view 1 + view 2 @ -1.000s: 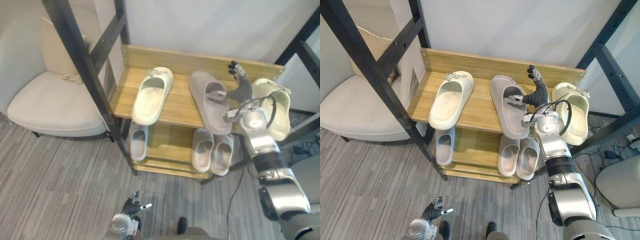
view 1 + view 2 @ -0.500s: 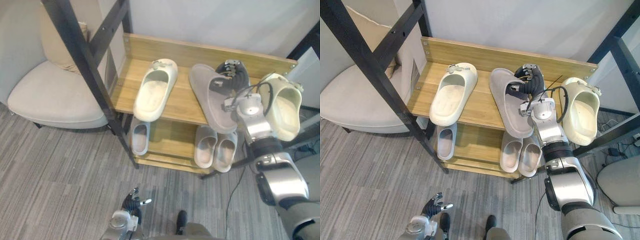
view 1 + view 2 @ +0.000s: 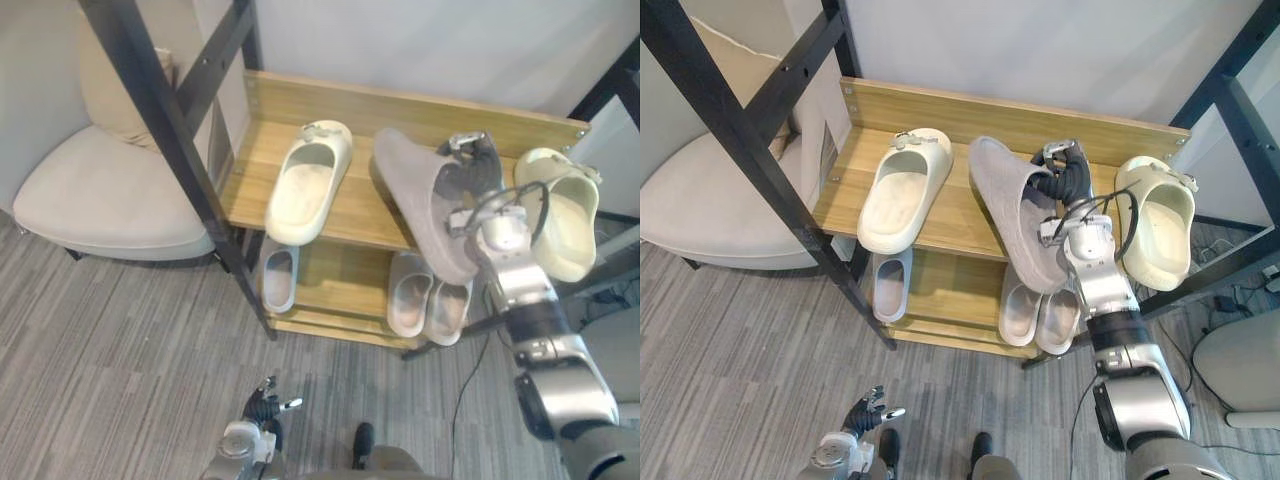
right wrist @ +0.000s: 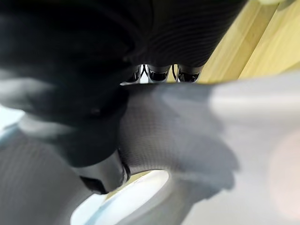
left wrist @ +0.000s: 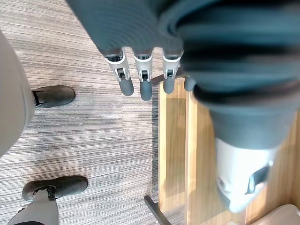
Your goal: Organize the slippers on the shoe rack
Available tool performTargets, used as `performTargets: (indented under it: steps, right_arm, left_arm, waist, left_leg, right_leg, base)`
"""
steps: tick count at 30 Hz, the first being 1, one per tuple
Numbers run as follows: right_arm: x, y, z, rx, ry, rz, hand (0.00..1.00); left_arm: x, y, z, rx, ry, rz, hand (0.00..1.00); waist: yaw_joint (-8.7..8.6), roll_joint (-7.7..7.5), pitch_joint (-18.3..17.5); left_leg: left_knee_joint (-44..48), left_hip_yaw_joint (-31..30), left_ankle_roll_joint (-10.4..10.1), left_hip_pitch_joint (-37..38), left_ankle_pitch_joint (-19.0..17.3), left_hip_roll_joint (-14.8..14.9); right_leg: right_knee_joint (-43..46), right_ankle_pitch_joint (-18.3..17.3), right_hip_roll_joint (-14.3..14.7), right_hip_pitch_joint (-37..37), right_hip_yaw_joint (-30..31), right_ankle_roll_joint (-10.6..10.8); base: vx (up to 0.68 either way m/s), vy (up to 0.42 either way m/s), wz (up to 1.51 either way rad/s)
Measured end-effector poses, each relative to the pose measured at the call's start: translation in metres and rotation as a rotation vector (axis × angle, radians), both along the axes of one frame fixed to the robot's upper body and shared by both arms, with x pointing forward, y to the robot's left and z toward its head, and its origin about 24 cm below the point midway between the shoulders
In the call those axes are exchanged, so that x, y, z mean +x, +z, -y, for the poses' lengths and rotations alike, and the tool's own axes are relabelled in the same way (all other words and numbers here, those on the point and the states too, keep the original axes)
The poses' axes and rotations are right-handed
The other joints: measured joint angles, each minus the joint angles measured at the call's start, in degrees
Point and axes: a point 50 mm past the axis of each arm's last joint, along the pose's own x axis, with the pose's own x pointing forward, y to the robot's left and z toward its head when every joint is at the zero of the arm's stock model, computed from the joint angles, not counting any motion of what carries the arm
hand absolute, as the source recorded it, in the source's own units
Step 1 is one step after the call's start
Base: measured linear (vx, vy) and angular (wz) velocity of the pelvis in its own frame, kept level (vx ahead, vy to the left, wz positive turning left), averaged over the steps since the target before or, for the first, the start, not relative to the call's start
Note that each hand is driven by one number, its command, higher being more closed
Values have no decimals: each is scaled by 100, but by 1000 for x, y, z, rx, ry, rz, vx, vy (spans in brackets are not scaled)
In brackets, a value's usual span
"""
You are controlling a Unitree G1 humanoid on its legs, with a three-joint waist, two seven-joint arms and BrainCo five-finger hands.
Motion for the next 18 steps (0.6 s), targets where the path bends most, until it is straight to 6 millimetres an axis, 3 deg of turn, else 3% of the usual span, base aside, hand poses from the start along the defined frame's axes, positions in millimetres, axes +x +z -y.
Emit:
performTargets:
  steps: [4,12,18]
  right_arm:
    - [-20,-8,-9,-10,24,32,100]
    - [-67,-1,-34,33,121,187,100]
    - [-95,-28,-46,86,176,122,100]
  left_arm:
    - [-1,-1,0,3,-8,-6,0]
    - [-3,-4,1,13,-22,-29,0]
    - [-8,-7,1,18,-26,-57,0]
  waist:
    - [-27,9,-7]
    - [-96,46,-79]
    - [-103,83,-251]
  left_leg:
    - [1,111,-1,63,-1,4]
    - [1,185,2,98,-5,21]
    - [2,265,15,171,-21,17]
  right_leg:
    - [11,16,5,-2,119,25]
    - [21,23,12,-9,196,37]
    - [43,23,7,1,288,37]
  base:
    - [-37,3,-12]
    - [-11,-1,-5]
    - [-8,1,-8]
